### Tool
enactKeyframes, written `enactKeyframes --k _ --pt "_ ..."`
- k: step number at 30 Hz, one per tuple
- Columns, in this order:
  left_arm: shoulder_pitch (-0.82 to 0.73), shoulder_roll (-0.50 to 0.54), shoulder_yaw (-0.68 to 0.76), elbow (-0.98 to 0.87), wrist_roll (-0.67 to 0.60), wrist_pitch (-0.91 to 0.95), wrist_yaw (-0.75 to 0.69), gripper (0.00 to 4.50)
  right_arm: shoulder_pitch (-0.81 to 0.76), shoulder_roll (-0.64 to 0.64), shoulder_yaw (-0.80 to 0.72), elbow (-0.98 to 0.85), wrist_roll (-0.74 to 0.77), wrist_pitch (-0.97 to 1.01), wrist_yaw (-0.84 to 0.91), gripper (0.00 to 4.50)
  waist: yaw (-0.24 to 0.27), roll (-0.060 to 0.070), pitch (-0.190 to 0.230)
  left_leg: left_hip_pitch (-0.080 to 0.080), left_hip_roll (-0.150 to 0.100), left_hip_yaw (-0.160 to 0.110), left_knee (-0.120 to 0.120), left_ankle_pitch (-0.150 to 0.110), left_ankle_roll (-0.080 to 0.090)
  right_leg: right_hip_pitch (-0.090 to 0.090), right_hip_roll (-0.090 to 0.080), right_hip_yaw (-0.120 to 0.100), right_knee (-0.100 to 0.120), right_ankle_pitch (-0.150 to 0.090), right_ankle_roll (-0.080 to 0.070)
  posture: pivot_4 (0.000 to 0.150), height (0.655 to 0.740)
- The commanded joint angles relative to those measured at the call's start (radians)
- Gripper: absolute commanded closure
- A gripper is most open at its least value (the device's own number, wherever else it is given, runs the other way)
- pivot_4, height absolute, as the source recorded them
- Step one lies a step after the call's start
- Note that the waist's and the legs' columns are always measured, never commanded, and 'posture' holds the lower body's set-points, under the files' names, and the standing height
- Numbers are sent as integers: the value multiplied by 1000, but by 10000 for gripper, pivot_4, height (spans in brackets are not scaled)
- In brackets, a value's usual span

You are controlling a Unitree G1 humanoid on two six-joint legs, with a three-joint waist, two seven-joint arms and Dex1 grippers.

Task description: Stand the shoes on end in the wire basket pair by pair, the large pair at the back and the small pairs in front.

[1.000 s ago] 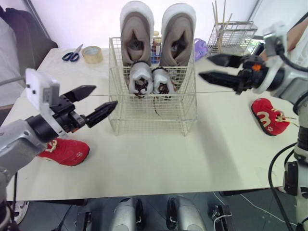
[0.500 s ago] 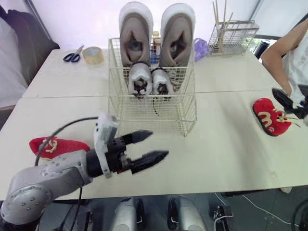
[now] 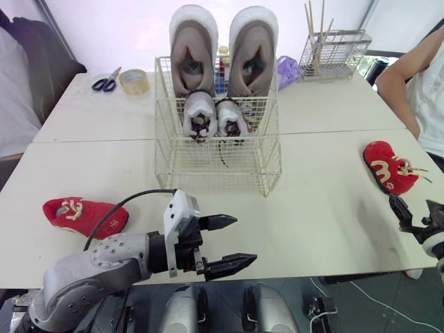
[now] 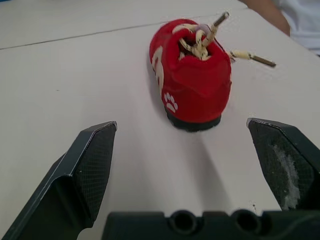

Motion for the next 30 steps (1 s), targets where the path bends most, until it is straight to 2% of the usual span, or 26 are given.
enactKeyframes --k 1,7,17,26,29,30 --pt "14 -20 -4 -20 29 -27 3 526 -74 -6 18 120 -34 -82 -23 0 0 0 0 0 0 0 0 0 0 0 0 0 0 0 0 1500 7400" --pt "59 -14 31 -25 52 -34 4 526 -166 -3 82 317 -79 -201 -19 0 2 0 0 0 0 0 0 0 0 0 0 0 1 0 0 1500 7400" --pt "112 76 124 -38 13 -13 -34 526 -356 44 151 646 -126 -437 -69 0 -20 -1 0 0 1 0 0 1 -2 0 1 0 1 1 2 1500 7400" --pt "111 110 137 -41 3 -6 -27 526 -524 30 170 962 -138 -608 -53 0 -30 -10 -5 7 1 0 0 1 -2 8 1 0 -1 0 -1 1500 7400" --pt "100 116 137 -38 15 -1 -5 0 -572 31 195 1047 -160 -649 -47 8392 -33 -11 -5 8 2 0 0 1 -2 9 0 1 -2 0 -1 1500 7400" --pt "100 118 140 -38 14 -1 -2 0 -581 31 199 1068 -165 -663 -50 12806 -34 -11 -5 8 2 0 0 1 -2 9 -1 1 -2 0 -1 1500 7400"
